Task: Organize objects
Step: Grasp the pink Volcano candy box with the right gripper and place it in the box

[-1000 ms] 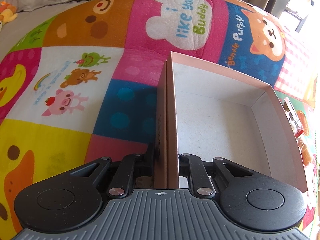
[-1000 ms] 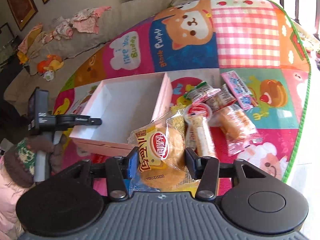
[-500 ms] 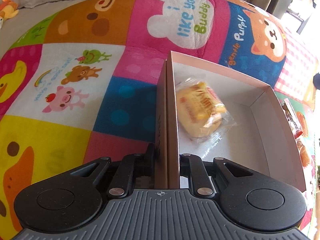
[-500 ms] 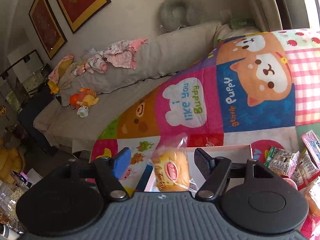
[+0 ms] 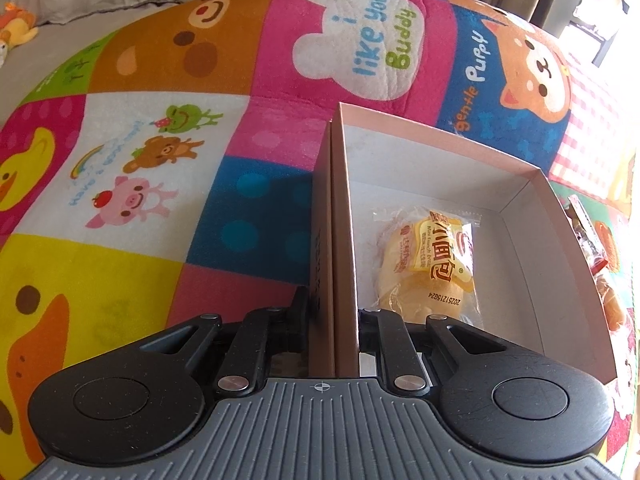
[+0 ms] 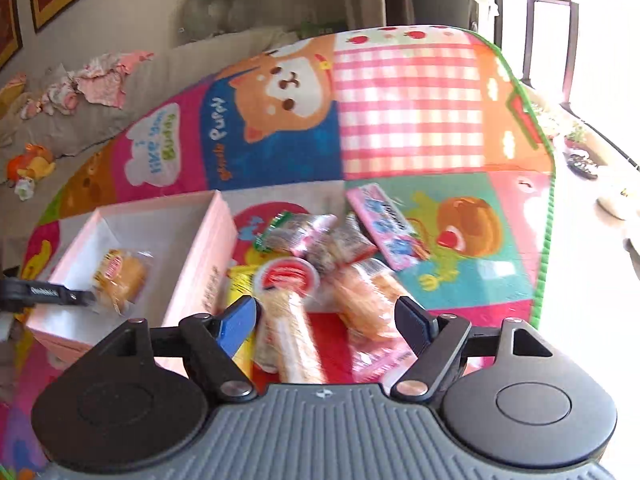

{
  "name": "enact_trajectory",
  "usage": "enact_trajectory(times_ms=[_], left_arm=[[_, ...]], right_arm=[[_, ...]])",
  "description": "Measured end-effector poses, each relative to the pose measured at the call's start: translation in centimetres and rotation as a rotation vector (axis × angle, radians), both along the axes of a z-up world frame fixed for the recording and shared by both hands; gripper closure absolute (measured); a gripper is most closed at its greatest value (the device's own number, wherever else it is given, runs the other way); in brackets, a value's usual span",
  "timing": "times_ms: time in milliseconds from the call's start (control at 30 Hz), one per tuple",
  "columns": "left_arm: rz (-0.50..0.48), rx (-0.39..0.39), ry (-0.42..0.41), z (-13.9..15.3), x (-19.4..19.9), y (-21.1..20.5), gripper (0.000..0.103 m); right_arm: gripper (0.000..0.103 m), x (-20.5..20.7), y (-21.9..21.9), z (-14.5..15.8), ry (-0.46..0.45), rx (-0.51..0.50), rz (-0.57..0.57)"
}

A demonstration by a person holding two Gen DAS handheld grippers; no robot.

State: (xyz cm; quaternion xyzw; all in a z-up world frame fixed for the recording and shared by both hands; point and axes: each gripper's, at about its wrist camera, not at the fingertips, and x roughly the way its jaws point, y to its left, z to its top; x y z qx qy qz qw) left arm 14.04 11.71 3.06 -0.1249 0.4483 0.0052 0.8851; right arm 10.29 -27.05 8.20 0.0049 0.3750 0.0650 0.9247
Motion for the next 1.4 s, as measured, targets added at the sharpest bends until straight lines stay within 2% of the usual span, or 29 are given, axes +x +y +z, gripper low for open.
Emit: enact_trajectory(times_ms=[67, 200, 333, 433, 633, 733, 800, 833, 867, 1000, 1067, 1267, 1400], left_arm=[[-0.003, 0.001, 0.002, 0.0, 0.0, 0.0, 0.086], [-0.006, -0.002, 0.003, 0.0, 0.0, 0.2, 0.086], [-0.007, 0.003, 0.002, 0.0, 0.0, 0.1, 0.086], [-0.005, -0.003, 0.004, 0.0, 0.1, 0.2, 0.086], [-0.011, -0.003, 0.005, 0.0, 0.1, 0.2, 0.086], [-0.013, -0.006, 0.004, 0.0, 0.1, 0.3, 0.086], [-0.013, -0.008, 0.002, 0.0, 0.1, 0.3, 0.086], [-0.012, -0.010, 0.002, 0.0, 0.1, 0.3, 0.086], [-0.012, -0.011, 0.000, 0.0, 0.0, 0.3, 0.086], [-0.010, -0.014, -0.004, -0.1, 0.0, 0.3, 0.086], [-0.009, -0.015, -0.005, 0.0, 0.0, 0.3, 0.086], [-0.008, -0.017, -0.006, 0.0, 0.0, 0.4, 0.085], [-0.005, -0.018, -0.009, 0.0, -0.1, 0.3, 0.085]], right_arm=[[0.024, -0.2, -1.0, -1.0, 0.003, -0.023, -0.016], [0.024, 1.7, -2.1, -1.4, 0.006, 0.018, -0.037], [0.024, 6.9, -1.8, -0.9, 0.001, 0.035, -0.035], [0.025, 11.7, -1.2, -1.1, 0.005, 0.007, -0.069], [0.025, 18.5, -0.3, -4.3, 0.116, -0.007, -0.096], [0.025, 19.8, -0.7, -5.9, 0.192, 0.061, -0.092], [0.035, 19.7, -0.9, -6.0, 0.203, 0.072, -0.080], [0.045, 19.5, -1.0, -6.0, 0.206, 0.087, -0.071], [0.049, 19.3, -1.1, -5.9, 0.207, 0.088, -0.074], [0.058, 17.5, -1.8, -5.4, 0.217, 0.045, -0.074], [0.059, 16.1, -2.4, -4.9, 0.211, 0.052, -0.082], [0.061, 10.1, -4.7, -1.4, 0.113, 0.055, -0.111], [0.061, 5.3, -4.2, 1.6, 0.046, 0.069, -0.064]])
